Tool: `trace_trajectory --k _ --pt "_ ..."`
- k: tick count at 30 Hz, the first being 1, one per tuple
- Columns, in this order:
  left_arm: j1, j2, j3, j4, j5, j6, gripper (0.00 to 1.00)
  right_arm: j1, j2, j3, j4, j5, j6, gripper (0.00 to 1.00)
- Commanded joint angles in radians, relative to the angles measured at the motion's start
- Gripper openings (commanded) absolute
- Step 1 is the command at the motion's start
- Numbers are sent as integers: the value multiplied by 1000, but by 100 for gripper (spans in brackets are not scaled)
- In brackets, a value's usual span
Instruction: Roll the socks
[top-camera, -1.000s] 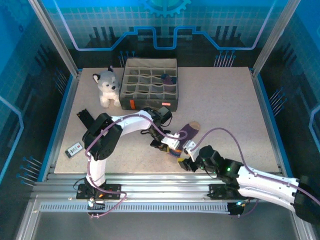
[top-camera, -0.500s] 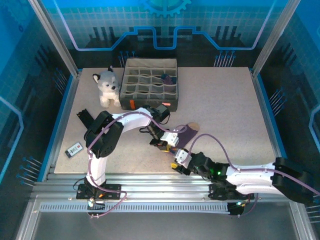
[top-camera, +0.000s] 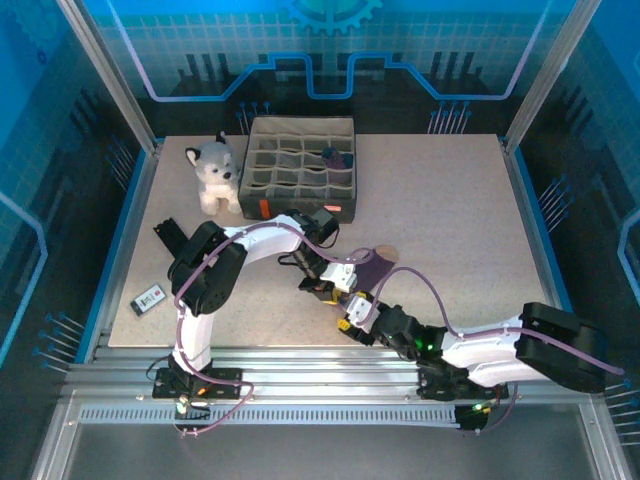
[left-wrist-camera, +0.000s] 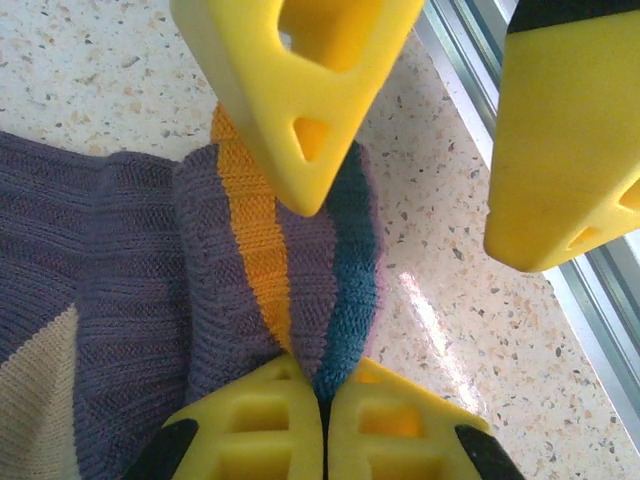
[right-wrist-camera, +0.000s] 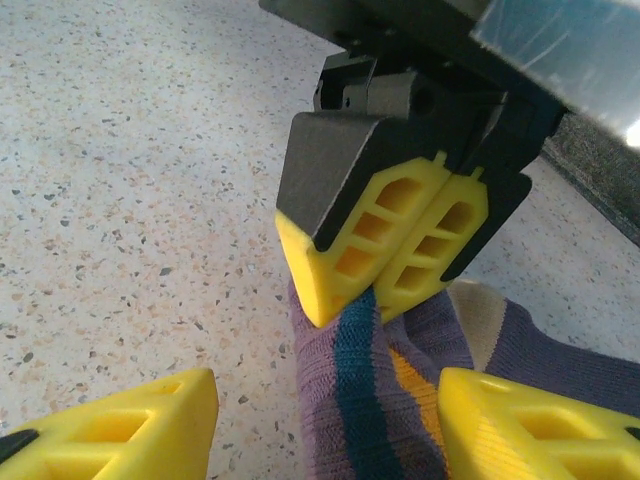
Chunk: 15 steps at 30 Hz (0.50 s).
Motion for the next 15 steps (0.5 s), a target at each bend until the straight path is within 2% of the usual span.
trace_trajectory --k 1,5,10,13,15 --pt "13 19 12 -31 66 12 0 14 32 -4 53 7 9 60" --pt "25 14 12 -27 83 14 0 13 103 -7 96 6 40 60" --pt "33 10 5 -26 94 14 0 13 251 -25 269 26 84 59" --pt "38 3 -1 -20 101 13 0 12 357 -26 390 17 108 54" --pt "42 -1 -10 -14 103 11 0 14 425 -33 485 14 124 48"
